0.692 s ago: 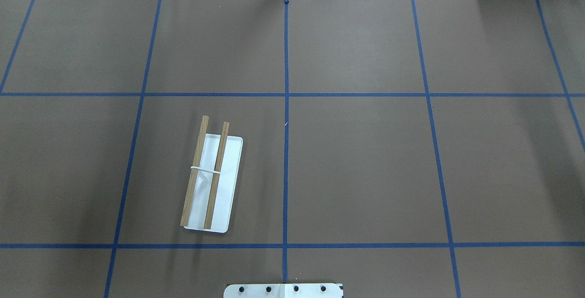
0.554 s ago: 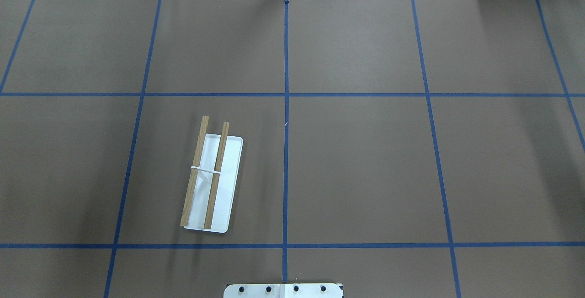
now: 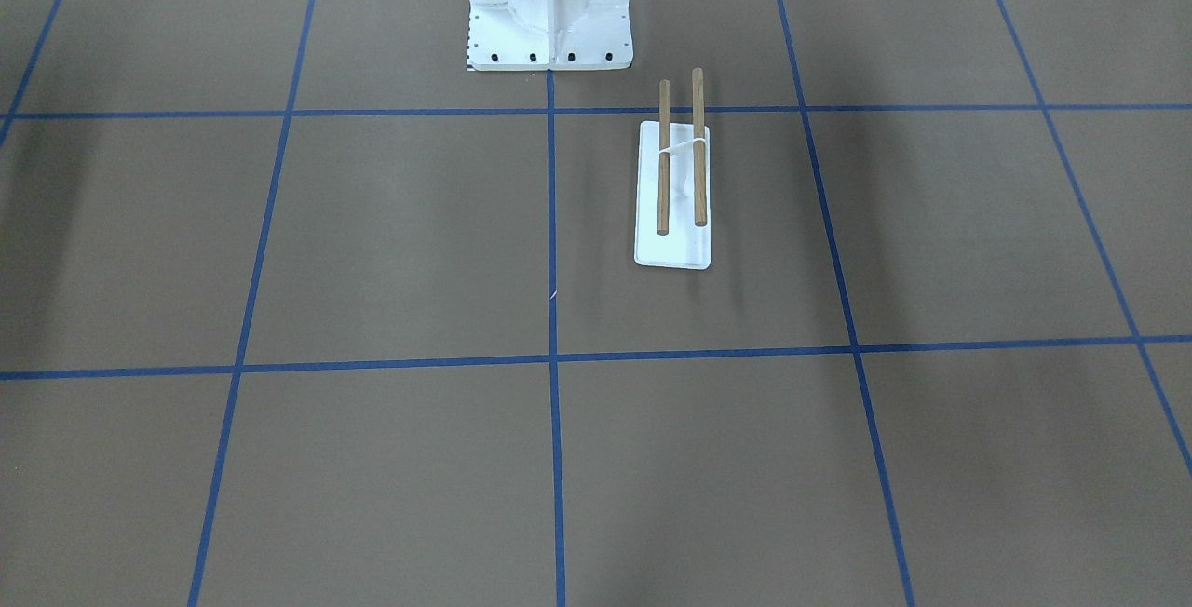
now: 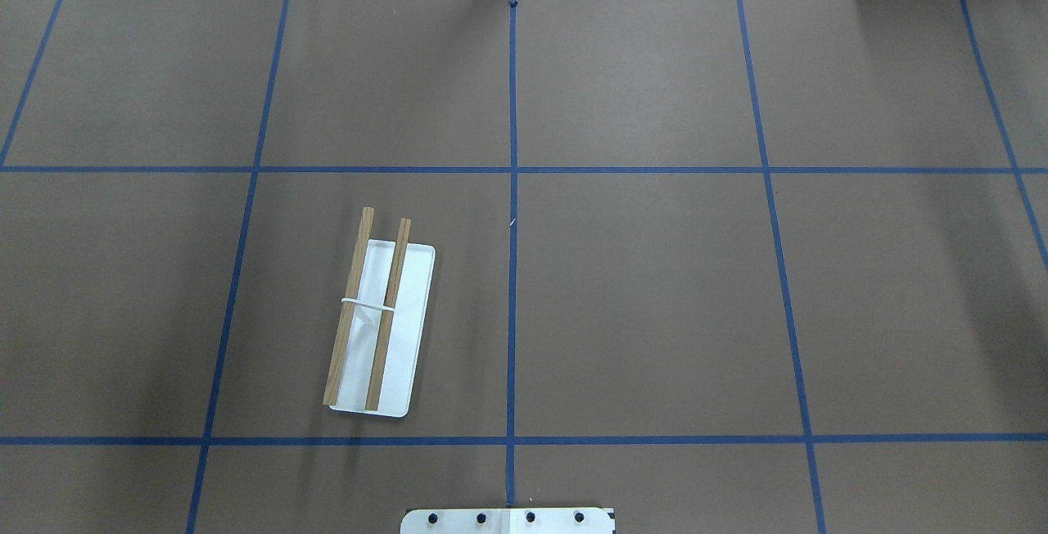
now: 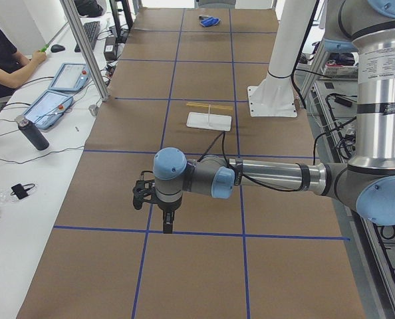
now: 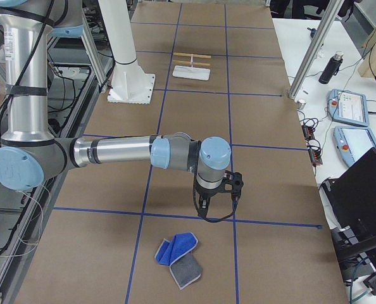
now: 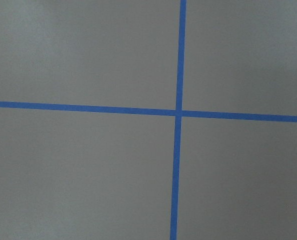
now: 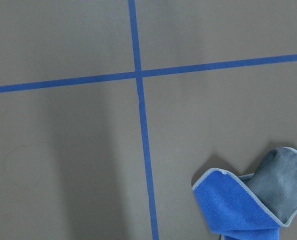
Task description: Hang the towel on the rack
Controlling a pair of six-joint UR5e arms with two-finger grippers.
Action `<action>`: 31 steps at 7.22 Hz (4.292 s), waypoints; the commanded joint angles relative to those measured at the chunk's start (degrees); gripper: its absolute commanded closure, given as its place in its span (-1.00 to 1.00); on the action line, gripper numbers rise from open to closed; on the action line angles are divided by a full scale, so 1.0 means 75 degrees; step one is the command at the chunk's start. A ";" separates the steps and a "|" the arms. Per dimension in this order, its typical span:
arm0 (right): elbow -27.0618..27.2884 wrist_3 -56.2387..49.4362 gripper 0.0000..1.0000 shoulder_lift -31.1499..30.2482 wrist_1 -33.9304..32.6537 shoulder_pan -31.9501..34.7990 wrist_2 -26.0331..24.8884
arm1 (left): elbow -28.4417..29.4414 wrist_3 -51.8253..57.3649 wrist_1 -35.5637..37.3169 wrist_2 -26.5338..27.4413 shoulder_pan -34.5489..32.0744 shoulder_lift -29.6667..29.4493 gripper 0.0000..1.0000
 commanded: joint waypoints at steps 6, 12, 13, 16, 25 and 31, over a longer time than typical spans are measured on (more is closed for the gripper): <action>-0.0013 -0.0005 -1.00 0.0000 0.0055 0.0000 0.0075 | 0.0044 0.0022 -0.0045 0.0003 0.0000 0.0002 -0.96; -0.0131 0.0019 -1.00 0.0106 0.0066 -0.0012 0.0122 | 0.0079 0.0033 -0.0104 -0.0068 0.0023 -0.0056 -0.96; -0.0177 -0.0062 -1.00 0.0059 0.0090 -0.0012 0.0076 | 0.0056 0.0034 -0.0116 -0.0068 0.0024 -0.0091 -0.96; -0.2123 -0.0764 -1.00 0.0034 0.2092 -0.0012 0.0040 | 0.0687 -0.0013 -0.0736 0.0003 0.0035 -0.0115 -0.96; -0.4712 -0.0602 -1.00 0.0586 0.3559 -0.0303 -0.0874 | 0.0805 -0.0048 -0.0948 -0.0009 0.0035 -0.0256 -0.96; -0.5662 -0.0626 -0.91 0.0797 0.4391 -0.0691 -0.0862 | 0.0806 -0.0048 -0.0948 -0.0009 0.0035 -0.0326 -0.96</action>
